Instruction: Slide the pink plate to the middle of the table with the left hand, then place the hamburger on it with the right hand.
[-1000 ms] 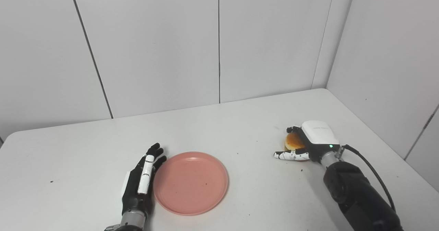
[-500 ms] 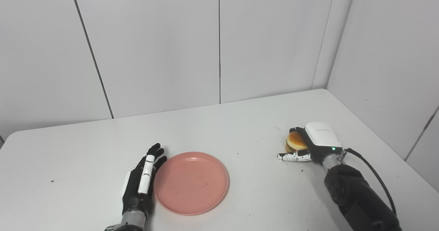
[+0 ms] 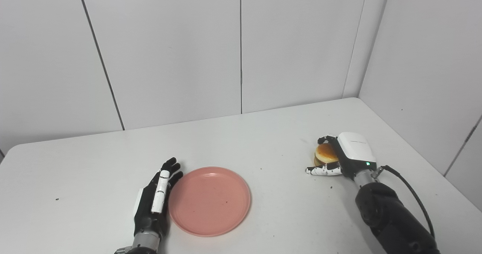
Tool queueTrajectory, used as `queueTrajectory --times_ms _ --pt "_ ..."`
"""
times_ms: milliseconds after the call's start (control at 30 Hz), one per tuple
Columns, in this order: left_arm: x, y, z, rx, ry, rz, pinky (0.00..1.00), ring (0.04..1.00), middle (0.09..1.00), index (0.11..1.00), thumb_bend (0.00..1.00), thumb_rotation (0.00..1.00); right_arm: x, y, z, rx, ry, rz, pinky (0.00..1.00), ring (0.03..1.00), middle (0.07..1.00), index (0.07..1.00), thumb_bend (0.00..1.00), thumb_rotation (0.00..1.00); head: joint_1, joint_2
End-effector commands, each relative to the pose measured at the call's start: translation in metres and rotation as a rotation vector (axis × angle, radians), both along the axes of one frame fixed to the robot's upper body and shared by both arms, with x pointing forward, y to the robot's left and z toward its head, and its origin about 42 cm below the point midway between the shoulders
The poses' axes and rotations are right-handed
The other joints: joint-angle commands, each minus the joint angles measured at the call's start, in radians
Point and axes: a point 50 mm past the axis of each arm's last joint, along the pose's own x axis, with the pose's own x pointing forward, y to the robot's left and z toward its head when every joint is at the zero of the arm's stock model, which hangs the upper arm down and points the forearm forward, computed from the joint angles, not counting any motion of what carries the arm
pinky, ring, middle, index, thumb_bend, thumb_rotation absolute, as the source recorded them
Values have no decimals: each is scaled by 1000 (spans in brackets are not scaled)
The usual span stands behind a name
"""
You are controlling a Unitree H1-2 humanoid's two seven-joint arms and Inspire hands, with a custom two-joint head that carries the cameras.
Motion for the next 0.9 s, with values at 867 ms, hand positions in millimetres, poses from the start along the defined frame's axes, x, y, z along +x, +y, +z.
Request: queueTrajectory --times_ms 867 --pt "2 -9 4 1 -19 -7 938 861 858 814 655 840 5 22 82 -59 -322 189 243 299 364 477 515 150 28 13"
